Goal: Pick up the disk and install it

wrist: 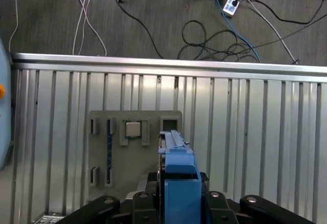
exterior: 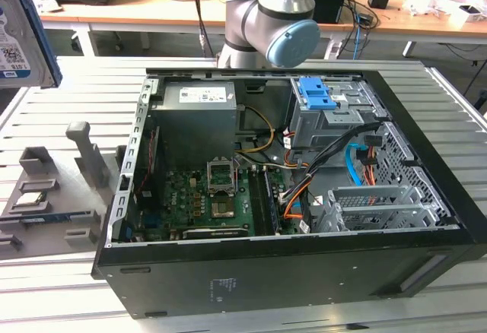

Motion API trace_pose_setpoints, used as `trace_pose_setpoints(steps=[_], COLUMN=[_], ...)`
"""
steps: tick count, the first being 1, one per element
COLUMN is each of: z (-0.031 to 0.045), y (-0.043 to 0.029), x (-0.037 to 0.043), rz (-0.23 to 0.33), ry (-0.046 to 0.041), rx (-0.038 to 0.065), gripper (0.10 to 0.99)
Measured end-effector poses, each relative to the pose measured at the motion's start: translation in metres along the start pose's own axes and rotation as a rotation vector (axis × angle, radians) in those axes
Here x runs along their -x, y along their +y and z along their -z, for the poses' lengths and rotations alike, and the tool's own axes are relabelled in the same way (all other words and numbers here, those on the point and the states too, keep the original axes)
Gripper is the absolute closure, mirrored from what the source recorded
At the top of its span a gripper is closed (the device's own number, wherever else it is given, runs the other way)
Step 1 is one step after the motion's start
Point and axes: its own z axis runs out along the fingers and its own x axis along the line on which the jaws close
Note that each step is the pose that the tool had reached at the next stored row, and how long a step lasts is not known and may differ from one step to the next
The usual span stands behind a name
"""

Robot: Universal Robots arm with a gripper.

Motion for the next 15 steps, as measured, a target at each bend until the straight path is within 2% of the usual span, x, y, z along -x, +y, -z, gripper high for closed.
trace_pose_setpoints(steps=[1, 9, 15], z=[0.0093, 0.0103, 0.0106], y=[0.0004, -0.0003, -0.0126], x=[0.0001, 0.0001, -0.0006], rz=[0.0, 0.0, 0.0], ry=[0.0019, 0.0023, 0.0022], rx=[0.0, 0.0, 0.0], gripper=[0.722, 0.722, 0.722])
